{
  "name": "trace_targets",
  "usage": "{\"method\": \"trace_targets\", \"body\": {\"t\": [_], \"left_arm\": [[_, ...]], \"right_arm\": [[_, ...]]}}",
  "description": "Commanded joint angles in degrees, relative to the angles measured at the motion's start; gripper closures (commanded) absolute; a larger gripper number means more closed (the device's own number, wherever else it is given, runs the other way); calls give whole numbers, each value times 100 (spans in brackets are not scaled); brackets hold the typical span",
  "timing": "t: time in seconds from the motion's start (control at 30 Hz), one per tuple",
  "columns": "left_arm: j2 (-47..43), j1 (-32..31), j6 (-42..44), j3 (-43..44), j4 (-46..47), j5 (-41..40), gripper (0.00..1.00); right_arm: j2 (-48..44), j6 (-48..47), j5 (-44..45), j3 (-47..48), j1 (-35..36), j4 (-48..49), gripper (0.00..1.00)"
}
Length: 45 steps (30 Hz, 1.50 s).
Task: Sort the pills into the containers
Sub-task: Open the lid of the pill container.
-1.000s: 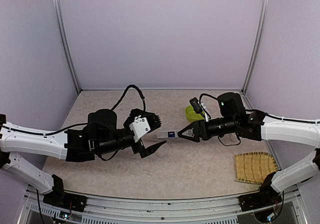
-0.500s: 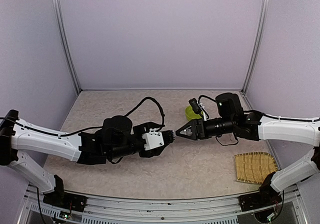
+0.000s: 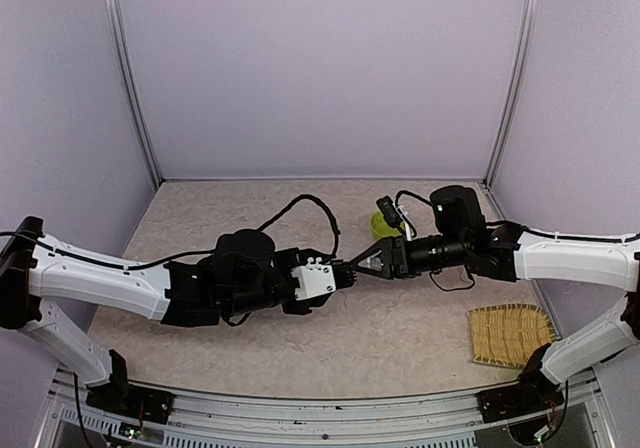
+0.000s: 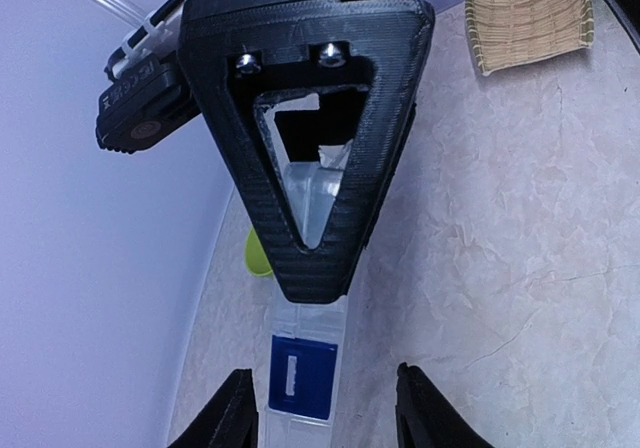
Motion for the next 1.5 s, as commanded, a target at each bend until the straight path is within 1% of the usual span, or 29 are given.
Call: {"method": "trace_targets", "body": {"t": [0.0, 0.23, 0.47, 0.7, 0.87, 1.03, 1.23, 1.4, 1.43, 1.47], "left_arm": [[82, -24, 41, 236, -125, 75, 56], [81, -26, 32, 255, -128, 85, 66], [116, 9, 24, 265, -125, 51, 64], [164, 26, -10, 334, -254, 154, 66], [195, 52, -50, 360, -302, 191, 75], [209, 66, -95, 396, -309, 209, 80], [190, 92, -192, 448, -436, 351, 85], [43, 221, -416, 508, -664, 788, 85], [5, 261, -468, 517, -714, 891, 84], [-31, 288, -524, 526, -762, 996, 79]], "right_arm": [[-17, 35, -85, -72, 43, 188, 60], [15, 35, -125, -131, 44, 240, 61], [6, 35, -169, -159, 44, 238, 61], [15, 17, -198, -163, 44, 242, 62], [56, -13, -213, -154, 44, 234, 63], [101, -44, -226, -154, 43, 208, 64], [124, -237, -185, -85, 44, 113, 64], [138, -493, -113, -56, 44, 40, 64], [138, -538, -100, -50, 40, 23, 64], [142, -578, -91, -43, 44, 18, 64]]}}
